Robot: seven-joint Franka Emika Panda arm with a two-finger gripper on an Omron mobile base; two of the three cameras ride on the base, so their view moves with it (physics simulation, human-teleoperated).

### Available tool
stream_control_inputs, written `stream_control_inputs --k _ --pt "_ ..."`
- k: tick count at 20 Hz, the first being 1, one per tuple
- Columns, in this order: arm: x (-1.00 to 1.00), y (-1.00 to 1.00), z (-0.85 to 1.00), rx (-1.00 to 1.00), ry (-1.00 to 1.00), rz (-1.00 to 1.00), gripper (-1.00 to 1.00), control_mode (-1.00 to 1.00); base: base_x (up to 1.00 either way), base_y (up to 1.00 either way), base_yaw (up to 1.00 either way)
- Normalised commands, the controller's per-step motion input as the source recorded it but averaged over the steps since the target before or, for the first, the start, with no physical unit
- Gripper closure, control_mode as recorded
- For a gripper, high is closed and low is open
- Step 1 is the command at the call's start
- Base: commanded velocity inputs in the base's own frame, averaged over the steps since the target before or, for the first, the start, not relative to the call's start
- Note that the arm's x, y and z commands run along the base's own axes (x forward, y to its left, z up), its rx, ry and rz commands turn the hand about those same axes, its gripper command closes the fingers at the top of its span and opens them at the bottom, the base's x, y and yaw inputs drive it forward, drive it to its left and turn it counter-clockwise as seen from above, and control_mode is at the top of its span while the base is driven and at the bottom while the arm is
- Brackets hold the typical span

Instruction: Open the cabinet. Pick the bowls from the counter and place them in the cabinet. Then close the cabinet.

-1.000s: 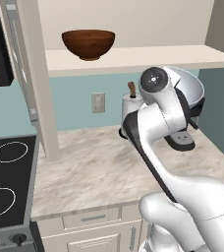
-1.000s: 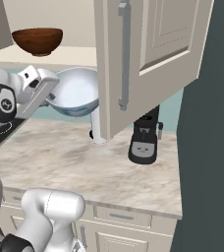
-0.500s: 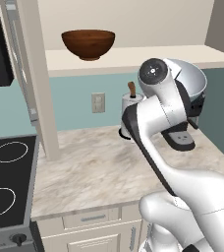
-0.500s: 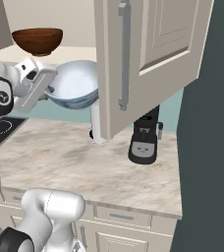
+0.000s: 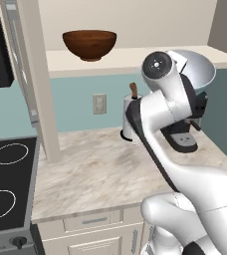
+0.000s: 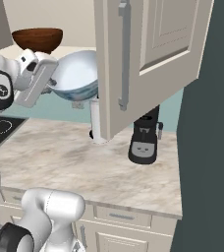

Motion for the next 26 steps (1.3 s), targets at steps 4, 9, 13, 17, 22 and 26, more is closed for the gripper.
stream_control_inputs --k 4,9,13,17,22,26 --pt "0.00 -0.27 0.26 -0.05 -0.05 0.00 1.00 -1.00 0.00 0.00 0.00" --pt "0.00 -0.25 0.28 -0.02 -0.03 0.00 1.00 -1.00 0.00 0.00 0.00" --pt "0.08 -0.23 0.29 0.00 -0.02 0.00 1.00 -1.00 0.00 0.00 0.00" --pt "0.17 -0.19 0.28 0.00 -0.04 0.00 1.00 -1.00 0.00 0.00 0.00" --pt "0.29 -0.13 0.22 0.00 -0.03 0.00 1.00 -1.00 0.00 0.00 0.00" --pt "0.48 -0.11 0.09 0.00 0.00 0.01 1.00 -1.00 0.00 0.00 0.00"
